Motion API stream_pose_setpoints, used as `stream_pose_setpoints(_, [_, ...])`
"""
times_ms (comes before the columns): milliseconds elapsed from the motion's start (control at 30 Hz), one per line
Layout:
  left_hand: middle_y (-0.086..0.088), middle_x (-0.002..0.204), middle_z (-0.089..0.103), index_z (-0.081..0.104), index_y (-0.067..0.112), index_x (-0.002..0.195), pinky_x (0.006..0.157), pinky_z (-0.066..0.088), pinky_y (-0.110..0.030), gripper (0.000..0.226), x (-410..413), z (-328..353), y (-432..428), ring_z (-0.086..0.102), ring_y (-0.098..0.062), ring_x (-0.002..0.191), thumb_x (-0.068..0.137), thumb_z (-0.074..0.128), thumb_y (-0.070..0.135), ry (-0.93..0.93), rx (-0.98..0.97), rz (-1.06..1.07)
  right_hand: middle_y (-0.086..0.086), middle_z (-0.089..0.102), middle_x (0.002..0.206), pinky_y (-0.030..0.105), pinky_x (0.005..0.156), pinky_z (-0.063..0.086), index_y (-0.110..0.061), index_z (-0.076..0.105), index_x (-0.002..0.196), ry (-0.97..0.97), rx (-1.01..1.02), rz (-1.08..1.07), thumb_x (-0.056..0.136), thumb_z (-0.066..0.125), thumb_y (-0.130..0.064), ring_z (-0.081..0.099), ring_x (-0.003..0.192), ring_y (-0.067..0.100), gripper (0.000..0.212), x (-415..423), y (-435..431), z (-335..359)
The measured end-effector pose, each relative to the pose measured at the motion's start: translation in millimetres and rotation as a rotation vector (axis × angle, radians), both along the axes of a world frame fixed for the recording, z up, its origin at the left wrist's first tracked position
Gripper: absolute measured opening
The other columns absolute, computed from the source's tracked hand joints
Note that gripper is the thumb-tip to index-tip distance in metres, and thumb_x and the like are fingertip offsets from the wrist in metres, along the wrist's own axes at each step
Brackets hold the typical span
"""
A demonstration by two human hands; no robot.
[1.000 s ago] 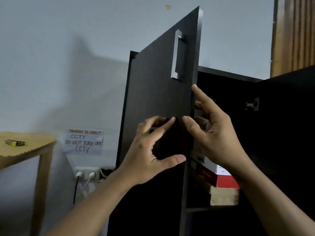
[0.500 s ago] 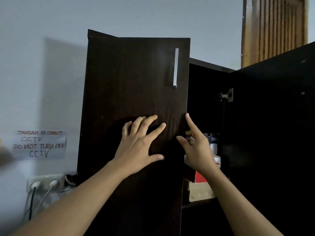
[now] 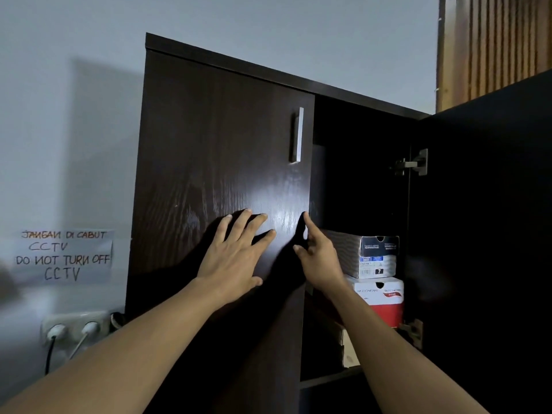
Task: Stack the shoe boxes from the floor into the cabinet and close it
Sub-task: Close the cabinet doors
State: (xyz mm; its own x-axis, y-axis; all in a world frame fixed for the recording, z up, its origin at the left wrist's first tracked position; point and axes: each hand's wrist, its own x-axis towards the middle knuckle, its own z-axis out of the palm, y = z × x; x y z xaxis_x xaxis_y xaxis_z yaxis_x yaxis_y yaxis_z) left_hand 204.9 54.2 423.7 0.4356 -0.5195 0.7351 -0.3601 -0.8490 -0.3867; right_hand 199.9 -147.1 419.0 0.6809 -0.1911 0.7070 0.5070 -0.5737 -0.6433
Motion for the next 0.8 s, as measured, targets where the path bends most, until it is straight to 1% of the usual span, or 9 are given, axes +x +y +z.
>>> stream_pose_setpoints(67, [-0.004, 0.164, -0.002, 0.016, 0.03, 0.156, 0.122, 0.0, -0.054, 0.097, 1, 1, -2, -0.011, -0.03, 0.151, 0.08, 0.068, 0.062, -0.007, -0.002, 0.001, -0.013, 0.063, 0.111, 0.032, 0.091, 0.055, -0.055, 0.026, 0.147, 0.012, -0.017, 0.023, 0.094, 0.062, -0.01, 0.065, 0.096, 0.006, 0.079, -2, -1, 2])
stream_pose_setpoints(133, [-0.004, 0.164, 0.001, 0.019, 0.03, 0.156, 0.12, 0.001, -0.055, 0.098, -2, 1, -5, -0.008, -0.031, 0.151, 0.078, 0.07, 0.061, -0.002, -0.021, 0.003, -0.007, 0.06, 0.125, 0.04, 0.098, 0.055, -0.053, 0.026, 0.148, 0.04, -0.03, 0.026, 0.094, 0.06, -0.009, 0.068, 0.106, 0.015, 0.077, -10, -5, 3])
stream_pose_setpoints(200, [-0.004, 0.163, 0.005, 0.023, 0.029, 0.154, 0.119, 0.004, -0.056, 0.096, -6, 3, -9, -0.003, -0.032, 0.151, 0.077, 0.071, 0.061, 0.009, -0.038, 0.001, -0.008, 0.058, 0.128, 0.031, 0.092, 0.057, -0.042, 0.028, 0.152, 0.062, -0.009, 0.032, 0.096, 0.058, -0.005, 0.069, 0.097, 0.008, 0.073, -27, -10, 5])
stream_pose_setpoints(300, [-0.003, 0.159, 0.022, 0.034, 0.029, 0.15, 0.118, 0.013, -0.057, 0.09, -15, 7, -21, 0.012, -0.031, 0.148, 0.075, 0.073, 0.059, 0.036, -0.123, -0.093, -0.002, 0.053, 0.133, 0.009, 0.073, 0.05, -0.03, 0.029, 0.154, 0.07, -0.028, -0.041, 0.098, 0.056, -0.004, 0.062, 0.086, -0.004, 0.067, -67, -27, 3])
stream_pose_setpoints(400, [-0.002, 0.154, 0.033, 0.041, 0.027, 0.147, 0.116, 0.02, -0.057, 0.086, -29, 9, -47, 0.024, -0.028, 0.145, 0.074, 0.073, 0.058, 0.048, -0.162, -0.231, -0.002, 0.055, 0.131, 0.006, 0.076, 0.048, -0.029, 0.032, 0.153, 0.013, -0.072, -0.172, 0.098, 0.057, -0.01, 0.061, 0.092, -0.008, 0.063, -116, -58, -2])
stream_pose_setpoints(500, [-0.002, 0.15, 0.039, 0.044, 0.025, 0.146, 0.113, 0.029, -0.054, 0.085, -53, 13, -93, 0.033, -0.027, 0.14, 0.074, 0.073, 0.058, 0.043, -0.154, -0.386, -0.009, 0.055, 0.127, 0.016, 0.078, 0.056, -0.032, 0.034, 0.152, 0.003, -0.062, -0.283, 0.098, 0.058, -0.013, 0.063, 0.099, 0.0, 0.062, -174, -93, -5])
stream_pose_setpoints(600, [-0.001, 0.148, 0.042, 0.044, 0.023, 0.146, 0.11, 0.035, -0.048, 0.084, -85, 18, -151, 0.037, -0.024, 0.137, 0.075, 0.071, 0.058, 0.072, -0.152, -0.559, -0.007, 0.058, 0.124, 0.008, 0.075, 0.051, -0.029, 0.039, 0.15, -0.046, -0.03, -0.462, 0.097, 0.06, -0.016, 0.064, 0.099, 0.0, 0.058, -226, -134, -9])
stream_pose_setpoints(700, [0.0, 0.15, 0.04, 0.04, 0.023, 0.149, 0.109, 0.037, -0.044, 0.081, -118, 14, -209, 0.036, -0.022, 0.139, 0.081, 0.066, 0.059, 0.121, -0.158, -0.718, -0.007, 0.063, 0.114, 0.024, 0.084, 0.056, -0.028, 0.046, 0.144, -0.107, 0.046, -0.631, 0.097, 0.061, -0.019, 0.066, 0.095, 0.005, 0.05, -269, -174, -23])
stream_pose_setpoints(800, [0.002, 0.153, 0.035, 0.034, 0.026, 0.151, 0.112, 0.034, -0.042, 0.079, -149, 8, -263, 0.032, -0.02, 0.141, 0.086, 0.06, 0.06, 0.142, -0.152, -0.828, -0.006, 0.065, 0.102, 0.036, 0.081, 0.059, -0.023, 0.052, 0.138, -0.141, 0.161, -0.738, 0.097, 0.061, -0.018, 0.067, 0.092, 0.014, 0.042, -301, -208, -48])
